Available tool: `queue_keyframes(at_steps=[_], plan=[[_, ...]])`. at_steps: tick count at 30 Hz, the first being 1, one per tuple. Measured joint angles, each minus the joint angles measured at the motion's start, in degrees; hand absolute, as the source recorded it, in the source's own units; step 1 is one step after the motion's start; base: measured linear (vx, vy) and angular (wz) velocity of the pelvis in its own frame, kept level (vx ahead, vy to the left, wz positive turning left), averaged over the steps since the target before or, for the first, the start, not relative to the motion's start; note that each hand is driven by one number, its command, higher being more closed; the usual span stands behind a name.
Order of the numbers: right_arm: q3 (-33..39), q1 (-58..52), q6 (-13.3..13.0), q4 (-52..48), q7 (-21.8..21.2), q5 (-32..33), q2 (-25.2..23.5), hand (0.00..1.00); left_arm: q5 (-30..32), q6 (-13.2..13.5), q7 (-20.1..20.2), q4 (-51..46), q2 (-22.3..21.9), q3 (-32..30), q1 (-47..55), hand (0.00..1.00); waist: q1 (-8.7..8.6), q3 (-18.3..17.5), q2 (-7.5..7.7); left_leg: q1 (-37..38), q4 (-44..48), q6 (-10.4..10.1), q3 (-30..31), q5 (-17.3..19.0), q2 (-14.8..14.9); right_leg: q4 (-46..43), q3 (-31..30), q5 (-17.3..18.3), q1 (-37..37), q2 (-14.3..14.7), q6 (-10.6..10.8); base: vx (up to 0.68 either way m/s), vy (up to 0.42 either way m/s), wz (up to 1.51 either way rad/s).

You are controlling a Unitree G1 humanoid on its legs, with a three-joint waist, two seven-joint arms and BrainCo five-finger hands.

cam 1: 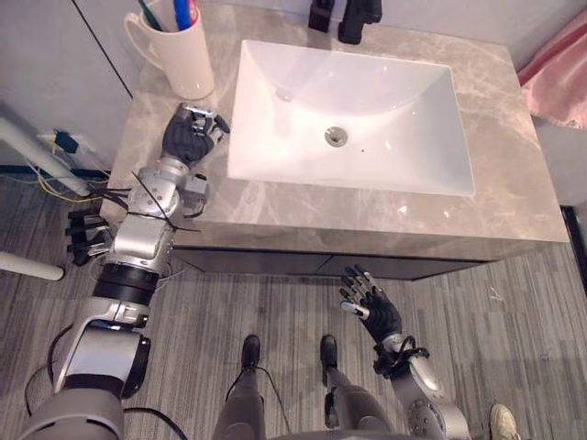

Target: Organize washtable

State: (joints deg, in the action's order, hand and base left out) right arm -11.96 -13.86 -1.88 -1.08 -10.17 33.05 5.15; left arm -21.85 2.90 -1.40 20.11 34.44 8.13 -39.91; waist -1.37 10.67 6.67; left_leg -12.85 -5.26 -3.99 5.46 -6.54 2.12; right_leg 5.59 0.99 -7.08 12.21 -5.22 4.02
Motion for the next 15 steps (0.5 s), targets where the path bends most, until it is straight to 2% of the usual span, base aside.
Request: queue_keyframes(at_steps=[6, 15], plan=[[0.14, -1.25, 0.0, -0.01, -0.05, -0.02, -0.09, 0.0, 0.09, -0.1, -1.51, 3.76, 0.06, -4.0, -0.37, 1.0, 0.06, -1.05, 0.0, -0.32, 0.0, -0.04, 0.18, 0.02, 0.01, 0.01, 0.21, 0.08, 0.19, 0.0, 0.01, 0.0, 0.0, 0.02], [0.19, -2.33, -0.05, -0.07, -0.01, 0.02, -0.18, 0.0, 0.15, -0.27, -3.87, 13.79, 2.81, -3.9, -8.77, 1.0, 0.42, -1.19, 0.07, -1.63, 0.01, -0.08, -0.52, -0.06, 0.12, 0.01, -0.27, -0.1, 1.8, 0.11, -0.05, 0.01, -0.001, -0.04]])
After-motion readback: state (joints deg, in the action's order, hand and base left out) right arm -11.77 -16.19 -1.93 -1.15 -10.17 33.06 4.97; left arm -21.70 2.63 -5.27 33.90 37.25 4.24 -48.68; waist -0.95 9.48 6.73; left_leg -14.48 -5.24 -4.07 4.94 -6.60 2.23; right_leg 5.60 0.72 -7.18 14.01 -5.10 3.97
